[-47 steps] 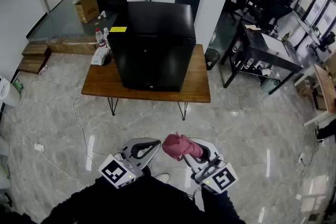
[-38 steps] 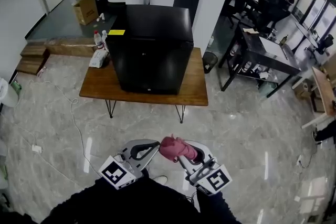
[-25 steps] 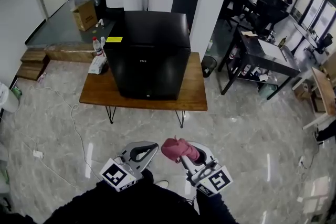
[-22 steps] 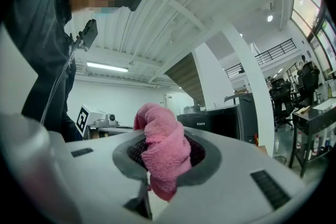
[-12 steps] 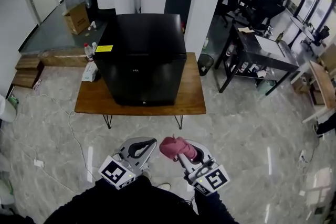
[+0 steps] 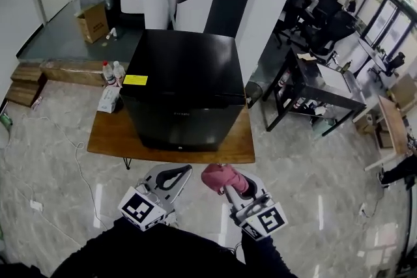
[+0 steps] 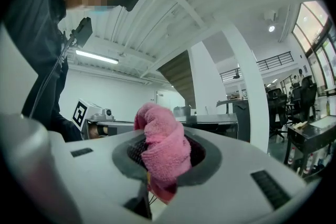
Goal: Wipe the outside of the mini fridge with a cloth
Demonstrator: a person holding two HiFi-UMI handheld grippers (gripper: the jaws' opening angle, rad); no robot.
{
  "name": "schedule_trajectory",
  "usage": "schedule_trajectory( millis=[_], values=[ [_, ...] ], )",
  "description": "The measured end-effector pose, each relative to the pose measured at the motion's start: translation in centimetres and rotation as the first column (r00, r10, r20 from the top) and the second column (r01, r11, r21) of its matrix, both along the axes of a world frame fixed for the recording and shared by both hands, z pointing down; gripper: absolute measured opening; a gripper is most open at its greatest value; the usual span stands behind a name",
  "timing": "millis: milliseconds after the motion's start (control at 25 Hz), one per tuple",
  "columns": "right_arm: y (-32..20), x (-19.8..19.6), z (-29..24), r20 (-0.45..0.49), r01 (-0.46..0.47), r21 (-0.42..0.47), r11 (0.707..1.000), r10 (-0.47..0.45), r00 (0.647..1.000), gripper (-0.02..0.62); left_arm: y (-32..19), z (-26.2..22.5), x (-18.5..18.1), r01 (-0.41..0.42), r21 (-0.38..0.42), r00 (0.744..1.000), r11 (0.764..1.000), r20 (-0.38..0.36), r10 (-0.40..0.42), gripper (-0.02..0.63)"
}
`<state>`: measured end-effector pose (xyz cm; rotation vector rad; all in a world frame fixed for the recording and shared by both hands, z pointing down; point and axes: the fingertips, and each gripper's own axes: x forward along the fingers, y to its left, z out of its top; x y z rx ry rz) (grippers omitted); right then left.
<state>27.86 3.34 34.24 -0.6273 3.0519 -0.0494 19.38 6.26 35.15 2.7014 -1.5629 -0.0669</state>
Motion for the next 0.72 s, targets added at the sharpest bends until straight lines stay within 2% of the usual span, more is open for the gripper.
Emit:
schedule_trajectory(
  millis=[200, 440, 720],
  values=[
    [-4.1, -5.3, -3.0, -0.025, 0.021, 0.09, 0.996, -0.018, 1.0, 0.091, -3.4, -2.7, -5.1, 0.021, -0.012, 1.0, 1.0, -0.006, -0.021, 0.006],
    [-8.7, -11.8, -6.9, -0.068, 0.059, 0.19, 0.98, -0.047, 0.997, 0.091, -7.5, -7.2, -11.1, 0.079, 0.056, 0.996, 0.995, 0.033, -0.081, 0.006],
    [-16.0, -18.3, -12.0, -0.108, 0.09, 0.287, 0.954, -0.062, 0.992, 0.091, -12.9, -11.5, -18.0, 0.179, 0.118, 0.979, 0.977, 0.075, -0.188, 0.006]
  ],
)
